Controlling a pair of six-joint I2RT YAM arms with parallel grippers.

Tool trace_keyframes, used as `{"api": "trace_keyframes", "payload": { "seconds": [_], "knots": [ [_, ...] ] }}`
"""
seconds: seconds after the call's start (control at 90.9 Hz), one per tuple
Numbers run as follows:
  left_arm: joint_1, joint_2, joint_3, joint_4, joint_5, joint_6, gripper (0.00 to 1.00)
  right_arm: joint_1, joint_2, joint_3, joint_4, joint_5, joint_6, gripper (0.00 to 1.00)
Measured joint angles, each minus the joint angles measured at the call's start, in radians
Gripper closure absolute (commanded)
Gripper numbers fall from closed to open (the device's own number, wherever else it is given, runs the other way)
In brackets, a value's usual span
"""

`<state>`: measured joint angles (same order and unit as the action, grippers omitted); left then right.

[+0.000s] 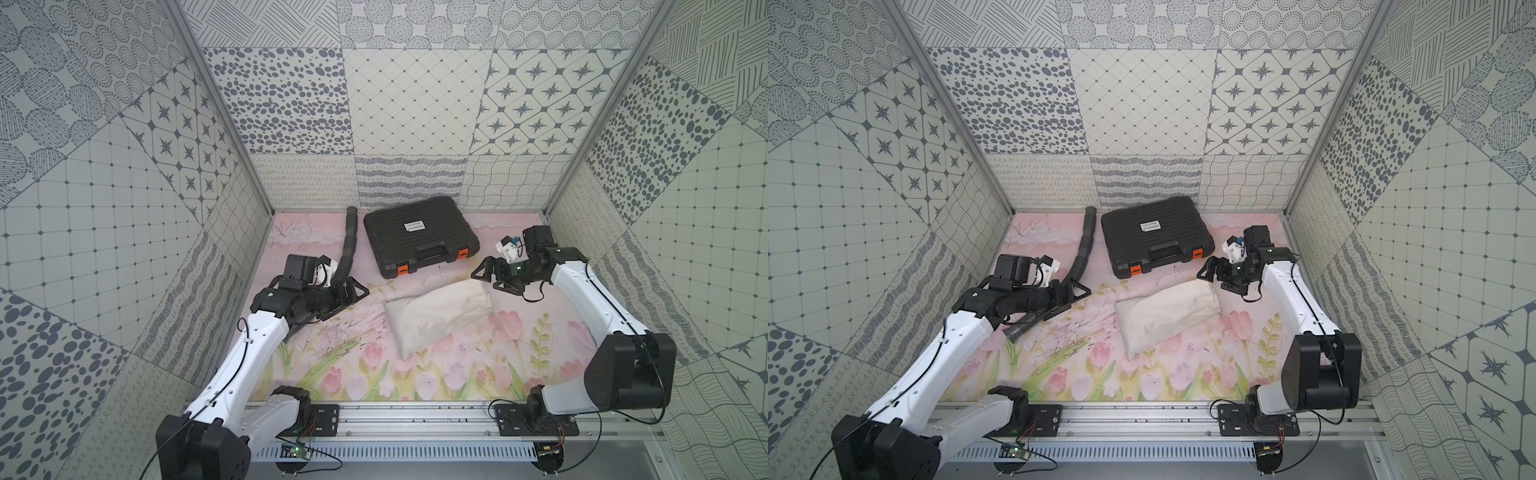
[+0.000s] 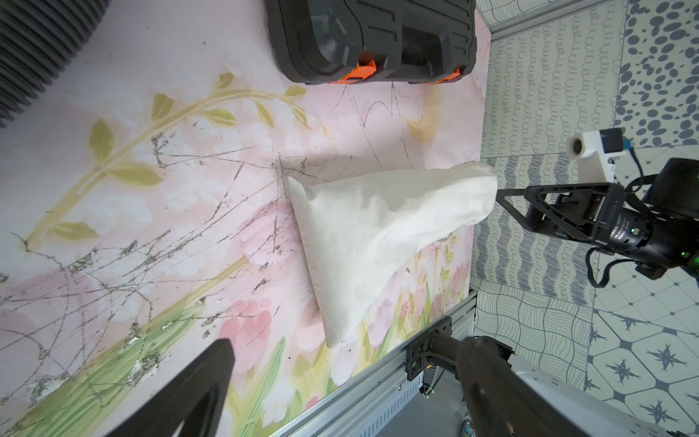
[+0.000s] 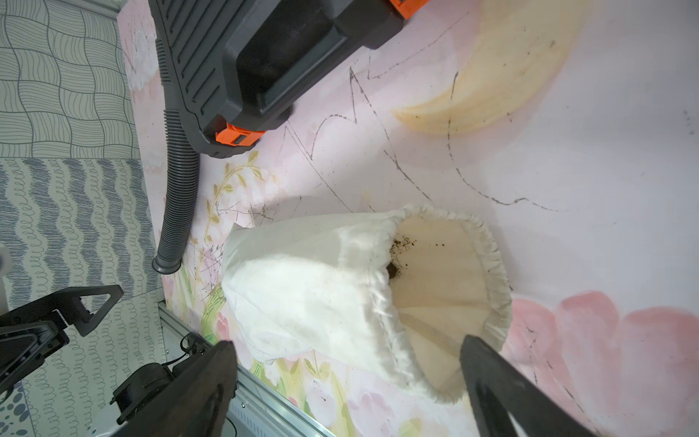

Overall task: Close the soil bag
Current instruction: Adjust the soil bag at the center of the board.

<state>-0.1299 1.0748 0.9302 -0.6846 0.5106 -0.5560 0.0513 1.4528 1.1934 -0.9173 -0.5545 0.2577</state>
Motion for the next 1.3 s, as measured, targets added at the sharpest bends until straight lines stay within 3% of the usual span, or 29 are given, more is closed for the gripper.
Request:
{"api": "trace_keyframes", "payload": {
  "seconds": [0.517, 0.693, 1.166, 1.232, 1.298],
  "knots": [
    [0.0, -0.011, -0.039, 0.0, 0.016, -0.026, 0.04, 0.0, 0.113, 0.013, 0.015, -0.007, -0.031, 0.03],
    [0.0, -0.022, -0.047, 0.001, 0.016, -0.038, 0.04, 0.006, 0.147, 0.037, 0.024, -0.021, -0.043, 0.09],
    [0.0, -0.042, -0.06, 0.0, 0.016, -0.045, 0.04, 0.066, 0.224, 0.071, 0.051, -0.066, -0.066, 0.49],
    [0.0, -0.042, -0.06, 0.0, 0.016, -0.045, 0.04, 0.068, 0.221, 0.071, 0.052, -0.066, -0.067, 0.6],
    [0.0, -0.042, -0.06, 0.0, 0.016, -0.045, 0.04, 0.073, 0.214, 0.07, 0.053, -0.064, -0.068, 0.79]
  ]
}}
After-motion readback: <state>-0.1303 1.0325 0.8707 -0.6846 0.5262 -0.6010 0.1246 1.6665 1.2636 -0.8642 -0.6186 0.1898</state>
